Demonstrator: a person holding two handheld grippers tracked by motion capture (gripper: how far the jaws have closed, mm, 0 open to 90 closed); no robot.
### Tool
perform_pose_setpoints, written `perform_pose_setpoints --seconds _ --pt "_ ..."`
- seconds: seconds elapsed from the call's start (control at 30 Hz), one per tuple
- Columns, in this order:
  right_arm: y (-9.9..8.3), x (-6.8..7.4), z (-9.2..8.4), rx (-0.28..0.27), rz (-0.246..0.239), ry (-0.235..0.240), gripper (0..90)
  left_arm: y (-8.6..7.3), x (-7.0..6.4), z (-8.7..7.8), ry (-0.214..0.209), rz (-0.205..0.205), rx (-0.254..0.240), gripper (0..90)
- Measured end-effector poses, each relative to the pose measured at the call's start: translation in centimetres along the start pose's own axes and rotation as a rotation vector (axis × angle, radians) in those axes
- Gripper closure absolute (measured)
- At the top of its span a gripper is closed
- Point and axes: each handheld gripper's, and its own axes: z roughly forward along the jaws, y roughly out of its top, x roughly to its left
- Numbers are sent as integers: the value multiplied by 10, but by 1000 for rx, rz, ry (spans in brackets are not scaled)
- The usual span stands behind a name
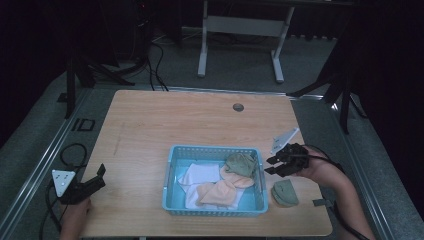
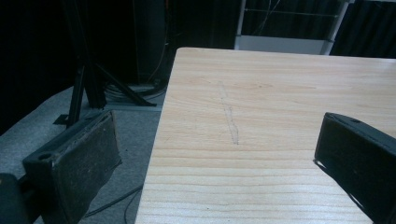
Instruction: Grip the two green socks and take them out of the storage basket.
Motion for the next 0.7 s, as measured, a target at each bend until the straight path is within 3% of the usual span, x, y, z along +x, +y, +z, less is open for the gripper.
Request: perform_pose_setpoints --seconds 0.4,0.7 --pt "39 -9 24 31 -33 34 581 0 1 0 -4 -4 -2 5" --pt "50 -17 49 53 11 37 460 0 1 0 -5 -5 -1 5"
